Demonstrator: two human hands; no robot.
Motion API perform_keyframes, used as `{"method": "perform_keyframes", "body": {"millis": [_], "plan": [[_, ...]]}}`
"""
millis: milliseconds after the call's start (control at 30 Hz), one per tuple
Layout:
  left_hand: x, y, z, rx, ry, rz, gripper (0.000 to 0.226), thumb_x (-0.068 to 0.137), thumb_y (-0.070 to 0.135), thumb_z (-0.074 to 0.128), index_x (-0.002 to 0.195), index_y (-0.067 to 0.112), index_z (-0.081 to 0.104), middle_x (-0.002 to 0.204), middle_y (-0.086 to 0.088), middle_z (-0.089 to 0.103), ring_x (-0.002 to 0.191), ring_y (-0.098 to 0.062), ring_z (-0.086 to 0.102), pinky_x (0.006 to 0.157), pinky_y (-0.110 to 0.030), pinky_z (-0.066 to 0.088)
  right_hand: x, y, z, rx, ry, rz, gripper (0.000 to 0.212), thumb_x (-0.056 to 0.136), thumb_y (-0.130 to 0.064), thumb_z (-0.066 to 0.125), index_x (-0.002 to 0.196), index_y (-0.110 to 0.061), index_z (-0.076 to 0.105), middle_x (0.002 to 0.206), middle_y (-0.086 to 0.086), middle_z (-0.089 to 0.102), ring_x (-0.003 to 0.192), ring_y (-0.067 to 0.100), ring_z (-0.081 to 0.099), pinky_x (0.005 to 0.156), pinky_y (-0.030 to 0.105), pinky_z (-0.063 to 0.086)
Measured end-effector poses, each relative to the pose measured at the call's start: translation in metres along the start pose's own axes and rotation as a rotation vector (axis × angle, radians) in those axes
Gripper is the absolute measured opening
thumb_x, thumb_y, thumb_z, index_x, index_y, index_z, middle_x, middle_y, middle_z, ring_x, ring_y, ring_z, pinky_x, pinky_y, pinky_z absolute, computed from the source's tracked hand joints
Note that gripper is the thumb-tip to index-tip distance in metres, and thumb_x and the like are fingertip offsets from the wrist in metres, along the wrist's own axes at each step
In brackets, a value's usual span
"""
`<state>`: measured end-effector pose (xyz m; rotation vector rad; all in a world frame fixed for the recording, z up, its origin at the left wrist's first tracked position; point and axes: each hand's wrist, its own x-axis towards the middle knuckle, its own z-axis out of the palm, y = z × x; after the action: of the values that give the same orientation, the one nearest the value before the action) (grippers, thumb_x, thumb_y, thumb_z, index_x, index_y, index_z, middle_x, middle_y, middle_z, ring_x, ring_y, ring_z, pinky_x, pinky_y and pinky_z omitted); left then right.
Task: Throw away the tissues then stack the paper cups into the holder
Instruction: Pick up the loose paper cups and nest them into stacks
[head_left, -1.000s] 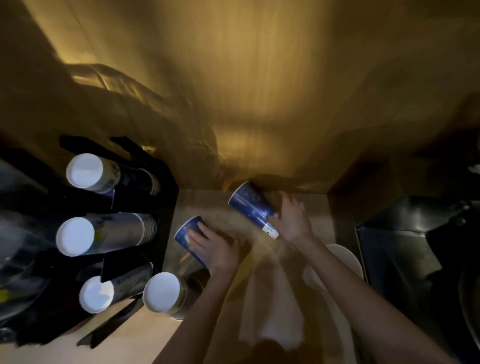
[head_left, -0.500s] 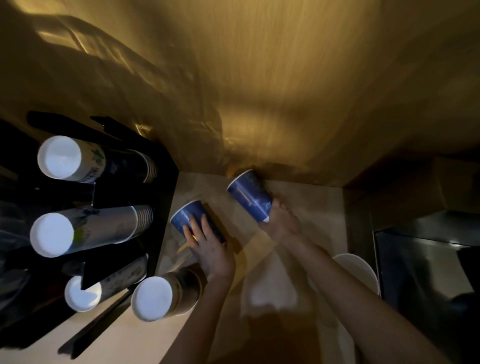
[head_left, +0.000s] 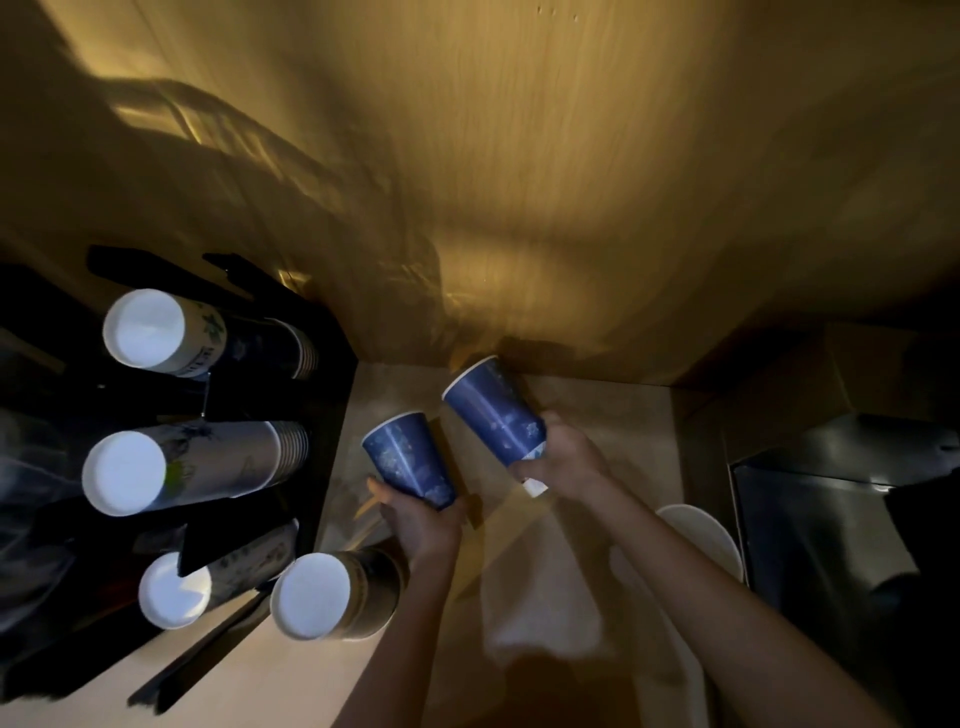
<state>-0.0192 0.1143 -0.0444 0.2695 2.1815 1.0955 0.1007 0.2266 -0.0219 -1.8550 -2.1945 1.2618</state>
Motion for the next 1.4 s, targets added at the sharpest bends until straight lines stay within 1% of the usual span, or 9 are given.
{"method": "perform_keyframes", "body": {"millis": [233, 367, 667, 767, 900, 1033, 1133, 1267, 1400], "plan": [[-0.007, 0.016, -0.01, -0.065, -0.131, 0.094, 0.093, 0.047, 0.017, 0.083, 0.125, 0.009, 0.034, 0.118, -0.021, 0.056, 0.101, -0.035, 0.058, 0.088, -0.049, 0.05, -0.049, -0.017, -0.042, 0.363, 0.108, -0.096, 0.059, 0.061, -0.026, 0.084, 0.109, -0.02, 0.05, 0.097, -0.004, 0.064, 0.092, 0.019, 0.064, 0.08, 0.035, 0.051], [-0.024, 0.02, -0.013, -0.249, -0.446, 0.147, 0.081, 0.054, 0.012, 0.078, 0.124, 0.017, 0.038, 0.108, -0.012, 0.061, 0.087, -0.022, 0.063, 0.068, -0.034, 0.052, -0.086, -0.022, -0.058, 0.587, 0.187, -0.099, 0.048, 0.064, -0.013, 0.082, 0.098, -0.025, 0.05, 0.089, -0.011, 0.061, 0.081, 0.009, 0.063, 0.067, 0.021, 0.05], [-0.04, -0.035, -0.027, 0.032, -0.6, 0.421, 0.098, 0.048, 0.006, 0.083, 0.131, 0.017, 0.033, 0.122, -0.001, 0.05, 0.116, -0.02, 0.049, 0.08, -0.02, 0.044, -0.159, -0.013, -0.056, 0.947, 0.349, -0.101, 0.051, 0.068, 0.008, 0.071, 0.112, -0.012, 0.053, 0.093, -0.004, 0.065, 0.075, 0.0, 0.065, 0.061, 0.007, 0.051], [-0.043, -0.052, -0.031, 0.166, -0.58, 0.51, 0.097, 0.047, 0.015, 0.078, 0.134, 0.009, 0.035, 0.119, 0.001, 0.052, 0.113, -0.021, 0.052, 0.085, -0.027, 0.041, -0.176, -0.008, -0.035, 0.896, 0.365, -0.143, 0.059, 0.062, 0.003, 0.079, 0.106, -0.024, 0.053, 0.099, -0.01, 0.065, 0.079, -0.009, 0.065, 0.067, 0.008, 0.05], [-0.053, -0.062, -0.031, 0.193, -0.544, 0.582, 0.093, 0.047, 0.047, 0.061, 0.129, 0.008, 0.043, 0.111, 0.007, 0.054, 0.101, -0.012, 0.055, 0.074, -0.009, 0.038, -0.189, -0.003, 0.001, 0.793, 0.395, -0.163, 0.076, 0.049, -0.016, 0.087, 0.117, -0.02, 0.052, 0.113, -0.007, 0.066, 0.1, 0.001, 0.063, 0.083, 0.015, 0.05], [-0.052, -0.066, -0.033, 0.192, -0.543, 0.618, 0.094, 0.047, 0.052, 0.059, 0.128, 0.005, 0.046, 0.114, -0.001, 0.058, 0.104, -0.016, 0.055, 0.082, -0.022, 0.04, -0.191, -0.004, 0.031, 0.706, 0.462, -0.143, 0.083, 0.042, -0.039, 0.085, 0.117, -0.022, 0.053, 0.113, -0.01, 0.064, 0.104, -0.002, 0.06, 0.085, 0.011, 0.049], [-0.049, -0.067, -0.034, 0.211, -0.541, 0.657, 0.089, 0.049, 0.05, 0.061, 0.123, 0.002, 0.052, 0.115, -0.003, 0.059, 0.105, -0.019, 0.055, 0.082, -0.013, 0.038, -0.192, -0.01, 0.042, 0.637, 0.463, -0.143, 0.074, 0.044, -0.036, 0.082, 0.11, -0.038, 0.046, 0.111, -0.025, 0.055, 0.102, -0.012, 0.053, 0.083, 0.004, 0.046], [-0.047, -0.069, -0.035, 0.256, -0.575, 0.671, 0.084, 0.055, 0.051, 0.061, 0.126, 0.006, 0.051, 0.121, -0.004, 0.061, 0.112, -0.018, 0.057, 0.085, -0.013, 0.04, -0.186, -0.016, 0.058, 0.567, 0.449, -0.173, 0.074, 0.045, -0.048, 0.072, 0.113, -0.02, 0.06, 0.111, -0.007, 0.064, 0.107, 0.004, 0.058, 0.092, 0.022, 0.048], [-0.048, -0.069, -0.037, 0.257, -0.558, 0.681, 0.077, 0.059, 0.056, 0.061, 0.124, 0.015, 0.053, 0.122, 0.0, 0.062, 0.114, -0.016, 0.057, 0.09, -0.02, 0.041, -0.185, -0.02, 0.065, 0.448, 0.46, -0.22, 0.076, 0.051, -0.042, 0.073, 0.12, -0.019, 0.05, 0.111, -0.022, 0.048, 0.113, 0.003, 0.044, 0.089, -0.002, 0.029]]}}
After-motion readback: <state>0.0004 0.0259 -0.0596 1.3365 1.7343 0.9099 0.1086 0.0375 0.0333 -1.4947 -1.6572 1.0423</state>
